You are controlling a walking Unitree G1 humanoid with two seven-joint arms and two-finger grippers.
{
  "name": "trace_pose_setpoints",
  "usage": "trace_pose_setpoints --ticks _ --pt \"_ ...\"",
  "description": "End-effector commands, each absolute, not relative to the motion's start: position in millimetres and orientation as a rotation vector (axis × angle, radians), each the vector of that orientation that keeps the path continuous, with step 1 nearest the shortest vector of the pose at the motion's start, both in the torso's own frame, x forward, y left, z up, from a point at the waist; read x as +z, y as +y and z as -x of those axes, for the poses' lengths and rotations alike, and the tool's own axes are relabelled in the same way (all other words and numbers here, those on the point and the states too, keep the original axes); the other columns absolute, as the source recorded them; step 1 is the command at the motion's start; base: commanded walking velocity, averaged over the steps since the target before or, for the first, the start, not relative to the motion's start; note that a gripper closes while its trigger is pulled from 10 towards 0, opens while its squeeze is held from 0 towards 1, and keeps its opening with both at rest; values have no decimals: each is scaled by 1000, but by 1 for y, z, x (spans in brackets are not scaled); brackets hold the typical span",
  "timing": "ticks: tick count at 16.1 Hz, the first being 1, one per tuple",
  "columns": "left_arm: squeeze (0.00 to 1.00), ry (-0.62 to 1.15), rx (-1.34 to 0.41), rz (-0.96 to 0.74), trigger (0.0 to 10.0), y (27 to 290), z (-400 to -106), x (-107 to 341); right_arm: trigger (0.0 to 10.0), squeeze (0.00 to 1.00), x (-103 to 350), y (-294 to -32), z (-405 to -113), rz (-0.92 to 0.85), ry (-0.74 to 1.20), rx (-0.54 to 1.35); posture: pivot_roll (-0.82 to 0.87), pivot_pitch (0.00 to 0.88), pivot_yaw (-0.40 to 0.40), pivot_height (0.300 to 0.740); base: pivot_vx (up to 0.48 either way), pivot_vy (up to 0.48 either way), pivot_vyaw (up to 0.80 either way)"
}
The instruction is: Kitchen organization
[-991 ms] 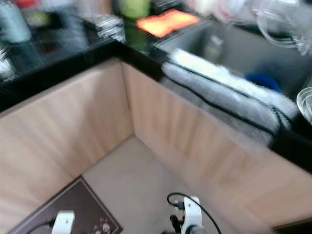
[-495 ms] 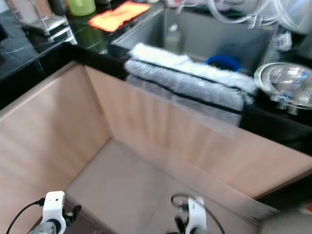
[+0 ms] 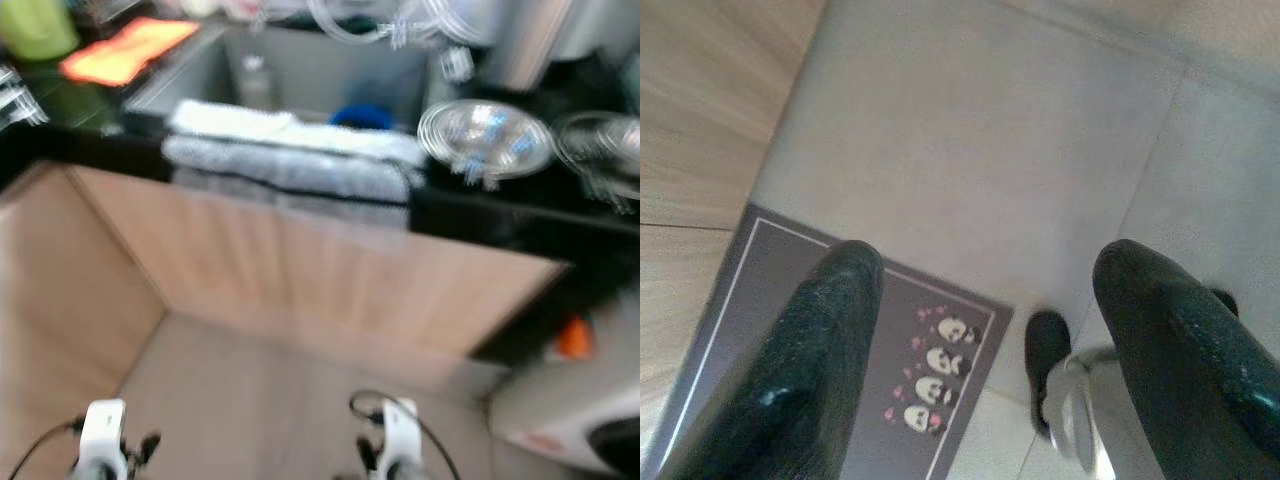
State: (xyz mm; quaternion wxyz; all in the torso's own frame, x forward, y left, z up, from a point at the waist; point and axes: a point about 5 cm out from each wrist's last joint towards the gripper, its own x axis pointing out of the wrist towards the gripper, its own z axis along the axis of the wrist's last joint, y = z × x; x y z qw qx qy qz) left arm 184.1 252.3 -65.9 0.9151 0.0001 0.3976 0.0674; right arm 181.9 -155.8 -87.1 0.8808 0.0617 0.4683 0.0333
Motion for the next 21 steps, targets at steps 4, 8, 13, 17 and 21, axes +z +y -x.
trace_pose_setpoints --ticks 4,8,13,17,21 --pt "0 850 158 15 10000 259 -179 -67 10000 0 -90 -157 -176 -140 996 56 -10 109 72 740 0 0 -763" --pt "0 867 155 21 10000 258 -170 -72 10000 0 -90 -157 -176 -138 997 57 -10 106 71 740 0 0 -763" --pt "0 868 140 28 10000 245 -172 -75 10000 0 -89 -157 -177 -147 989 50 -7 112 67 740 0 0 -357" --pt "0 859 125 34 10000 226 -189 -73 10000 0 -89 -156 -178 -154 986 42 -2 123 71 740 0 0 0" --pt "0 857 127 40 10000 225 -190 -72 10000 0 -89 -156 -179 -164 981 32 -6 121 69 740 0 0 -394"
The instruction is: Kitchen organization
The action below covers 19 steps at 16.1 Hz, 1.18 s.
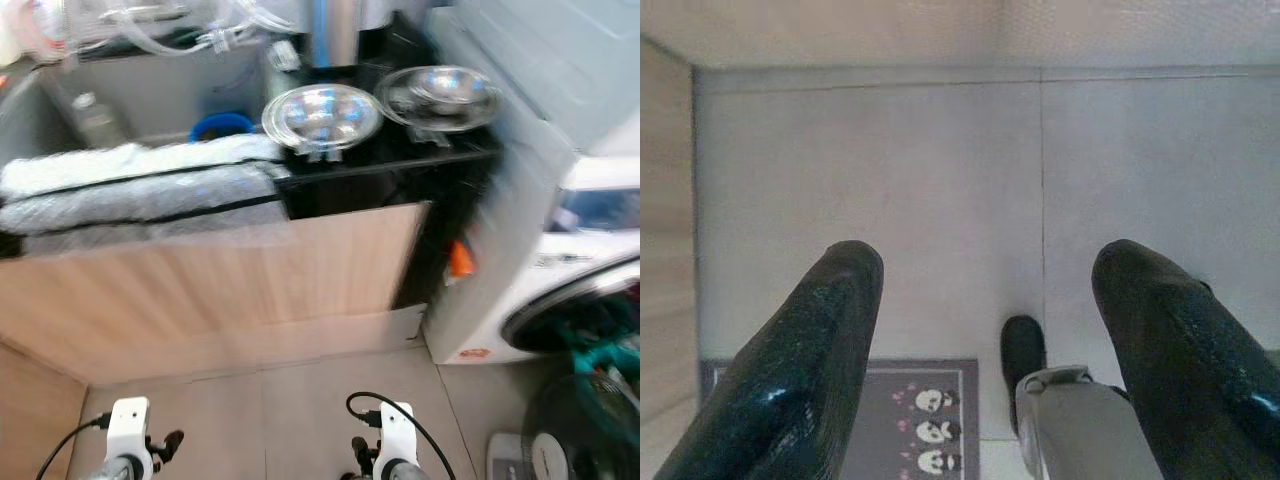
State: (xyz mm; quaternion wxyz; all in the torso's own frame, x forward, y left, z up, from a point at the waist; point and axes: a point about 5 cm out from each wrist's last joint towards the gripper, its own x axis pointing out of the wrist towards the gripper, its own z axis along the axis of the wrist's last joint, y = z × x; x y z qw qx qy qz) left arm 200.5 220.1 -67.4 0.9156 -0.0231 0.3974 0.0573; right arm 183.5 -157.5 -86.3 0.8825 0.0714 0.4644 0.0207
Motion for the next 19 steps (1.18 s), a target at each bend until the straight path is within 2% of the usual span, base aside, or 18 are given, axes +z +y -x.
trace_pose_setpoints --ticks 1,12,19 --pt "0 858 128 41 10000 227 -189 -72 10000 0 -88 -157 -179 -154 981 39 -6 120 67 740 0 0 -788" --pt "0 859 135 33 10000 229 -187 -73 10000 0 -89 -156 -179 -149 972 43 -9 109 75 740 0 0 -730" --pt "0 848 139 49 10000 228 -188 -72 10000 0 -87 -156 -180 -175 934 17 -7 95 64 740 0 0 0"
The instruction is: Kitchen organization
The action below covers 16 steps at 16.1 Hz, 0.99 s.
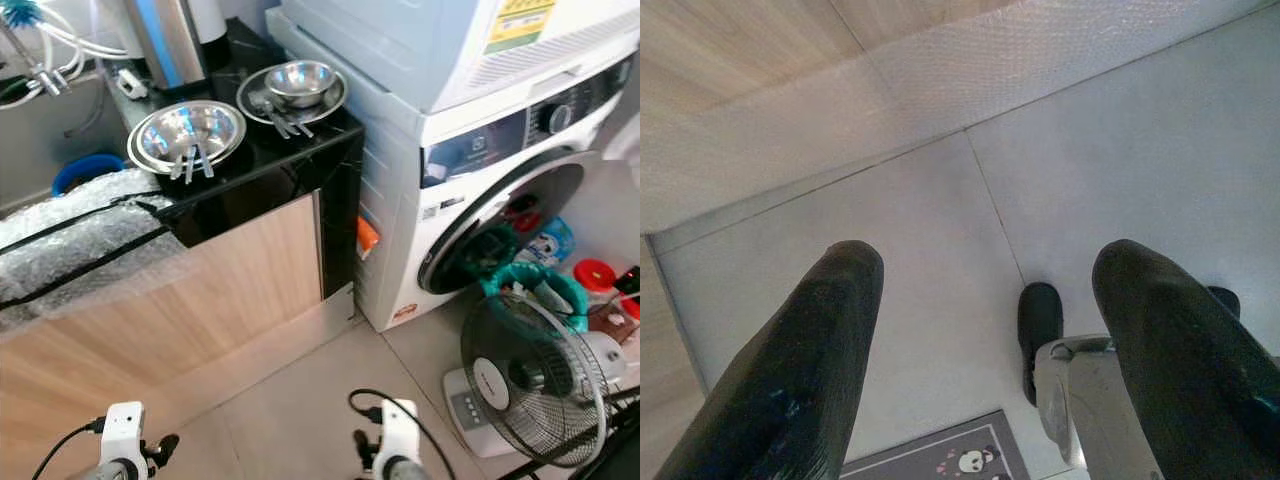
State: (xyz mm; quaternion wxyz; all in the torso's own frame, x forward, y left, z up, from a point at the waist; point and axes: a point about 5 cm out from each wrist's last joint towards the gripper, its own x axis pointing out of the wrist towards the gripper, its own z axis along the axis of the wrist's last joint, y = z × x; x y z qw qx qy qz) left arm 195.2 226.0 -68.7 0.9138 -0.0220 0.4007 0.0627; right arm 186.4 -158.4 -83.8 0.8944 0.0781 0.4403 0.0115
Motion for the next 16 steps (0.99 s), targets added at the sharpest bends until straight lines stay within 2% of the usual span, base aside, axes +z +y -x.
trace_pose_setpoints --ticks 1,3,16 --pt "0 853 146 58 10000 228 -186 -73 10000 0 -87 -157 -180 -176 936 16 -5 89 57 740 0 0 0" --pt "0 863 158 78 10000 228 -181 -76 10000 0 -88 -157 -179 -174 941 17 -6 77 49 740 0 0 0" --pt "0 870 164 83 10000 227 -177 -78 10000 0 -87 -158 -180 -154 924 31 -3 60 40 740 0 305 0"
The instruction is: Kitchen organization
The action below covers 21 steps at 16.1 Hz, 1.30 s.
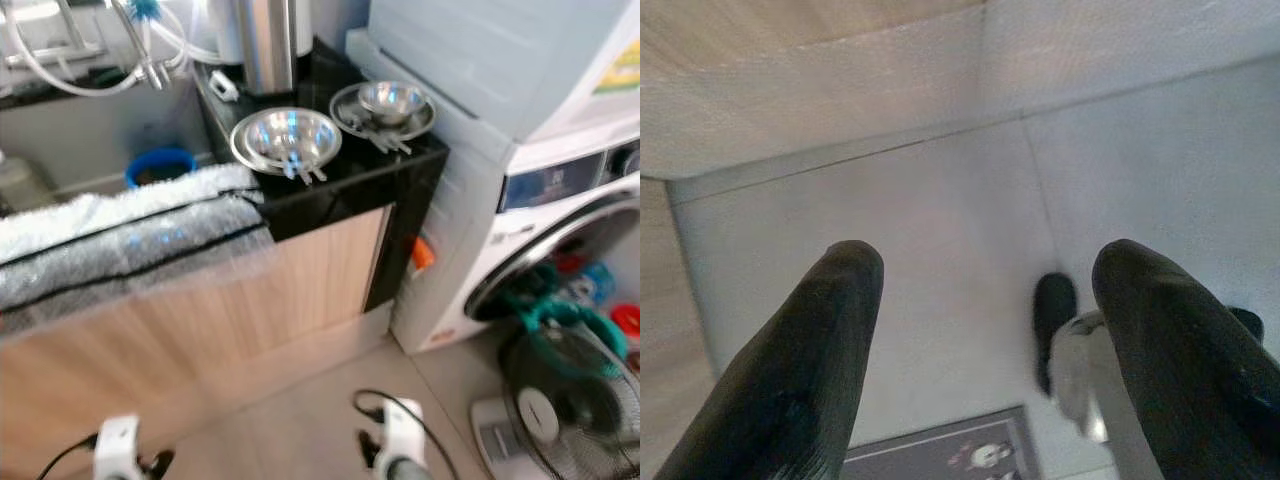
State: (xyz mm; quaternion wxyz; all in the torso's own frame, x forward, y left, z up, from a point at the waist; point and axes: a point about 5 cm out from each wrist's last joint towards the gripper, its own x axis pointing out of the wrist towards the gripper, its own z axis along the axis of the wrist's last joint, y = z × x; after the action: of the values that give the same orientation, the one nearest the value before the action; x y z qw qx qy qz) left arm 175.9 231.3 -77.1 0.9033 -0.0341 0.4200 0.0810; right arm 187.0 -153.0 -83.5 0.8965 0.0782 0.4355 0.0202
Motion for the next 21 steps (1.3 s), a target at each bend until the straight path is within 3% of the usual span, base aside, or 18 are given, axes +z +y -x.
trace_pose_setpoints --ticks 1,10,21 --pt "0 871 164 82 10000 228 -177 -78 10000 0 -87 -158 -180 -148 925 36 -3 60 40 740 0 304 0" --pt "0 863 159 73 10000 228 -178 -77 10000 0 -85 -158 -182 -132 913 48 4 64 40 740 0 234 0" --pt "0 867 148 73 10000 226 -176 -78 10000 0 -86 -158 -181 -118 906 67 1 20 35 740 0 0 724"
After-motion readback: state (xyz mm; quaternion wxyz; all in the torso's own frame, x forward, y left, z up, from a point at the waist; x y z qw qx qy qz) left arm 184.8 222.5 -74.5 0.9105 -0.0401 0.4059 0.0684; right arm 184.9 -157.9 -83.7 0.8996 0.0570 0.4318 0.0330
